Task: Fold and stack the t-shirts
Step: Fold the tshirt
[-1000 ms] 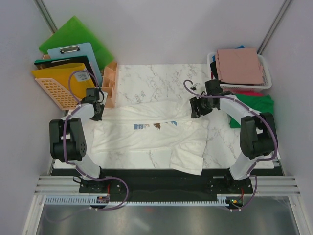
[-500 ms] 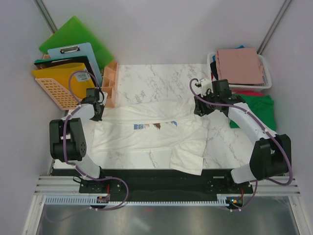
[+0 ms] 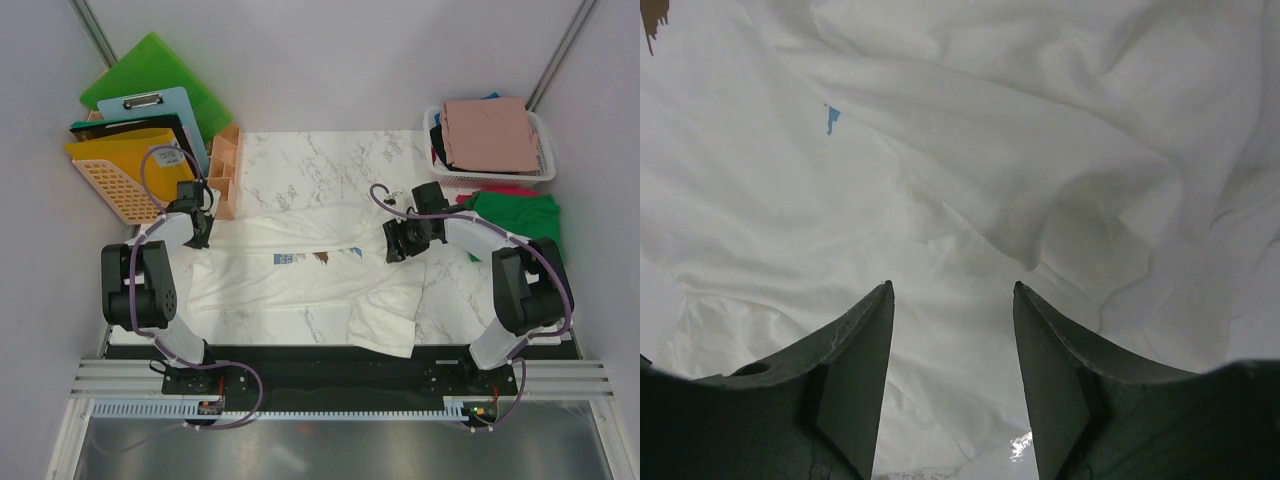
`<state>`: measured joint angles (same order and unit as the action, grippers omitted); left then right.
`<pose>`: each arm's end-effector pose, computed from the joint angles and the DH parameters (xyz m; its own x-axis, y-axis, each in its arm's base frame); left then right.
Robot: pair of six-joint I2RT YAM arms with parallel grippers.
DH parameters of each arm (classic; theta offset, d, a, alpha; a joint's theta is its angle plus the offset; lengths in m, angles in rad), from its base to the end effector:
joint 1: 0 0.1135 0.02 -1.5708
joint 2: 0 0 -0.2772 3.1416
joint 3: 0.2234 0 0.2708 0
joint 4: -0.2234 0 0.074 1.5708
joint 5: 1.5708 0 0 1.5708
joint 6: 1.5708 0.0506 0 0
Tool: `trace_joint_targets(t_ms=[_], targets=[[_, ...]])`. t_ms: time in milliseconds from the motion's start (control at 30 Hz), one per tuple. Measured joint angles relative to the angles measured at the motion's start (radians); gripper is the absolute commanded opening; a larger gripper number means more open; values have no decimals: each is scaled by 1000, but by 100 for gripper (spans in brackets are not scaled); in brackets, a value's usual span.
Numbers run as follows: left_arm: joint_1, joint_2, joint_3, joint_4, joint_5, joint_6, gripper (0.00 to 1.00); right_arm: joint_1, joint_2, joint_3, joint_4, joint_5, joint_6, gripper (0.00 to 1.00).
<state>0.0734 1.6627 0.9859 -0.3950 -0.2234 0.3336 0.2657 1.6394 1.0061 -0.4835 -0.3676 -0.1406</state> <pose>0.3461 0.0367 0.1626 -0.8855 0.2551 -0.3885 0.1193 0.9326 0.3405 0.3238 0.1070 0.1732 -0.8030 -0.3540 -0.4795 -0.5147 0.8175 0.2583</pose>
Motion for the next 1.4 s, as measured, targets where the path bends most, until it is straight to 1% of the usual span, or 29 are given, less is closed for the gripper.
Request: trace_joint_targets(t_ms=[400, 500, 533, 600, 633, 667, 867, 1000, 1033, 1067, 1100, 1167, 1200, 1233, 1300, 1400], targets=[[0, 0, -3, 0, 0, 0, 2, 40, 86, 53, 64, 37, 18, 57], [0, 0, -11, 0, 1, 0, 2, 40, 107, 72, 80, 55, 18, 47], [0, 0, -11, 0, 1, 0, 2, 43, 115, 78, 83, 60, 20, 37], [0, -1, -11, 1, 2, 0, 2, 45, 129, 88, 87, 66, 24, 23], [0, -1, -11, 1, 2, 0, 2, 48, 135, 90, 89, 70, 26, 2], [0, -1, -11, 0, 3, 0, 2, 54, 138, 91, 89, 74, 24, 0], [0, -1, -11, 1, 8, 0, 2, 96, 131, 92, 79, 71, 40, 0], [0, -1, -11, 2, 8, 0, 2, 122, 61, 92, 42, 43, 49, 0], [0, -1, -11, 2, 8, 0, 2, 129, 32, 92, 31, 27, 51, 1], [0, -1, -11, 2, 8, 0, 2, 136, 3, 93, 21, 12, 51, 3], [0, -1, -11, 2, 8, 0, 2, 142, -22, 97, 8, -7, 50, 24], [0, -1, -11, 3, 8, 0, 2, 150, -48, 112, -19, -39, 44, 49], [0, -1, -11, 3, 8, 0, 2, 153, -51, 123, -35, -51, 34, 65], [0, -1, -11, 3, 8, 0, 2, 154, -51, 135, -49, -60, 25, 70], [0, -1, -11, 3, 8, 0, 2, 154, -53, 143, -69, -61, 3, 77], [0, -1, -13, 5, 8, 1, 2, 153, -60, 142, -102, -34, -22, 79]])
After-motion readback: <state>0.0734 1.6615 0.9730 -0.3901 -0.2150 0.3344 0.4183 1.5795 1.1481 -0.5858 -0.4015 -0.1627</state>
